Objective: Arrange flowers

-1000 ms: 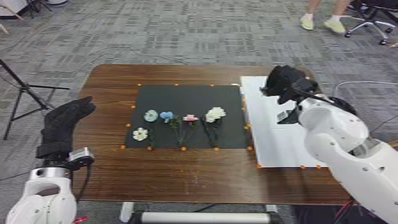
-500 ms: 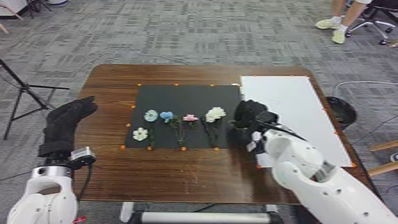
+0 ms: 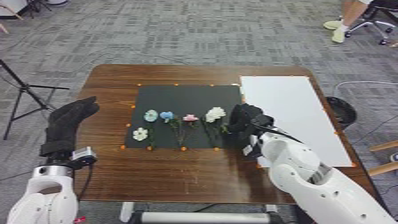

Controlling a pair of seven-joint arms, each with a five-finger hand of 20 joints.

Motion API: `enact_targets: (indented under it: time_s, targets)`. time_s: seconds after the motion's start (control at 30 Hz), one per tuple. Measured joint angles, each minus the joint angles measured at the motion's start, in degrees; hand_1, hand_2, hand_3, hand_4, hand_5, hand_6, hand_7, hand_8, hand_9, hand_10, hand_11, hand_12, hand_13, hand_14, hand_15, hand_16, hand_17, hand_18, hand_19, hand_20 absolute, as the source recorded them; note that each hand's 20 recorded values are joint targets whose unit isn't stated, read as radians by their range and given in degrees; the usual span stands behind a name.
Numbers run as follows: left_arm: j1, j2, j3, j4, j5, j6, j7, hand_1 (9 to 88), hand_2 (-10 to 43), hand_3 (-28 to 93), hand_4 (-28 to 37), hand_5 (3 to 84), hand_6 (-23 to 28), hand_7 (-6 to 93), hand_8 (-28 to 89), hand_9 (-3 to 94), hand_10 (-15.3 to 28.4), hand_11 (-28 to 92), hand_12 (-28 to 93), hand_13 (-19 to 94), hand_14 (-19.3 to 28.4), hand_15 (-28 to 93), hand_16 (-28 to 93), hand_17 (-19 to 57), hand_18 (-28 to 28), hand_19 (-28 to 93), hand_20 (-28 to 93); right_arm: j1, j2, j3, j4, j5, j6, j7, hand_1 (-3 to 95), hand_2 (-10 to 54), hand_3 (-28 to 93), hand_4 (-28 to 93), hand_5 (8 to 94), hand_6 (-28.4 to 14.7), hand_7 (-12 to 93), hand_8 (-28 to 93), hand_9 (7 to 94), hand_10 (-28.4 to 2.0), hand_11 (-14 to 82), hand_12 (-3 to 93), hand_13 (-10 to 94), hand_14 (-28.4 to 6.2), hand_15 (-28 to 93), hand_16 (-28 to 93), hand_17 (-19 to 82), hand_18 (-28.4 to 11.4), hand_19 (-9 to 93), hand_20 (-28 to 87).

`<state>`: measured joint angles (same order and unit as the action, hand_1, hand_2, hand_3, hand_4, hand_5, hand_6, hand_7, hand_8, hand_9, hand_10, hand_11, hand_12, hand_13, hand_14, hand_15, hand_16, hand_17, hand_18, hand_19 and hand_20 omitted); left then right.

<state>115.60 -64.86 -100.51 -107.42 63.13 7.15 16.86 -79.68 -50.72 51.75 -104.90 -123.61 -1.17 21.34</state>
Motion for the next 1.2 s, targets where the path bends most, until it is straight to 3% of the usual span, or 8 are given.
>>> enact_targets:
  time_s: [0.23, 0.4, 0.7, 0.8, 0.9, 1.0, 1.1, 1.2]
  targets:
    - [-0.07, 0.06, 0.10, 0.04, 0.01, -0.24, 0.02, 28.0, 1.6, 68, -21.5, 54.4, 0.2, 15.6, -8, 51.8, 14.2, 22, 15, 40, 17.2, 19, 4, 5.7, 13.1, 12, 20, 0.08, 0.42, 0.08, -0.25, 0.50, -0.56, -0.17, 50.3, -9.5, 56, -10, 69.3, -1.5, 16, 8, 76.4, -12.3, 14.2, 17.9, 85, -5.0, 34, 36, 36, -20.1, 59, 52]
    - [-0.16, 0.07, 0.18, 0.06, 0.01, -0.26, 0.06, 28.0, 1.5, 68, -21.5, 54.3, 0.3, 15.7, -8, 51.8, 14.1, 22, 15, 40, 17.2, 19, 4, 5.7, 13.1, 12, 20, 0.06, 0.76, 1.55, -1.10, 1.42, -1.96, -0.61, 46.2, -9.5, 60, -12, 67.4, -1.8, 15, -6, 74.2, -13.0, 13.4, 17.5, 83, -6.0, 32, 35, 34, -20.2, 56, 50]
    - [-0.22, 0.10, 0.17, 0.25, 0.01, -0.25, 0.00, 28.1, 1.5, 68, -21.6, 54.3, 0.2, 15.6, -8, 51.8, 14.1, 22, 15, 40, 17.2, 19, 4, 5.7, 13.1, 12, 20, 0.11, 1.72, 8.33, -6.16, 5.11, -7.05, -1.49, 39.2, -9.1, 60, -12, 63.5, -2.8, 13, -7, 69.0, -14.1, 11.5, 17.6, 75, -9.9, 29, 33, 30, -20.1, 47, 45]
    - [-0.26, 0.10, 0.17, 0.29, -0.01, -0.23, 0.02, 28.1, 1.5, 68, -21.7, 54.3, 0.3, 15.5, -8, 51.7, 14.1, 22, 15, 41, 17.3, 19, 4, 5.7, 13.1, 12, 19, -0.07, 1.55, 11.83, -7.76, 9.73, -7.93, -2.53, 33.5, -0.5, 58, -12, 61.0, -2.6, 13, -7, 65.6, -14.4, 10.6, 17.7, 66, -12.3, 27, 32, 26, -19.4, 43, 42]
    - [-0.28, 0.10, 0.21, 0.29, -0.01, -0.20, 0.15, 28.2, 1.6, 68, -21.9, 54.5, 0.4, 15.5, -8, 51.8, 14.1, 22, 15, 41, 17.2, 19, 4, 5.9, 13.1, 11, 19, -1.78, 0.20, 18.92, -8.72, 18.41, -9.77, -7.37, 31.1, 1.8, 59, -13, 60.4, -2.1, 14, -7, 63.9, -14.3, 10.0, 17.7, 62, -13.1, 25, 31, 24, -18.7, 39, 40]
    - [-0.28, 0.08, 0.30, 0.29, -0.01, -0.17, 0.27, 28.1, 1.8, 68, -22.0, 54.6, 0.3, 15.7, -8, 52.0, 14.1, 22, 15, 41, 17.1, 19, 4, 6.1, 12.8, 11, 19, -5.62, -2.30, 28.65, -9.31, 28.61, -11.82, -16.66, 28.6, 2.5, 62, -13, 61.9, -1.0, 16, -7, 64.5, -14.3, 9.9, 17.6, 61, -13.1, 22, 30, 25, -17.6, 34, 38]
    - [-0.12, 0.03, 0.30, 0.11, -0.06, 0.02, 0.58, 27.9, 2.0, 68, -22.3, 54.8, 0.2, 15.7, -8, 52.0, 14.1, 22, 15, 41, 17.1, 19, 4, 6.3, 12.6, 11, 19, -10.96, -4.35, 36.38, -11.88, 36.49, -9.08, -23.16, 22.2, 2.9, 65, -13, 61.8, -0.7, 16, -8, 64.1, -14.4, 9.3, 17.4, 59, -13.6, 19, 31, 26, -16.7, 27, 37]
    - [0.46, -0.15, 0.17, -0.43, -0.16, 0.40, 1.15, 27.7, 2.2, 68, -22.5, 55.9, 0.1, 15.2, -8, 53.3, 14.3, 21, 14, 42, 17.2, 18, 3, 6.7, 12.3, 10, 18, -17.40, -5.67, 39.73, -16.99, 43.51, 3.02, -25.16, 12.3, 7.1, 65, -13, 51.9, -1.8, 9, -6, 55.0, -15.8, 7.0, 15.3, 49, -15.3, 14, 27, 26, -16.7, 15, 34]
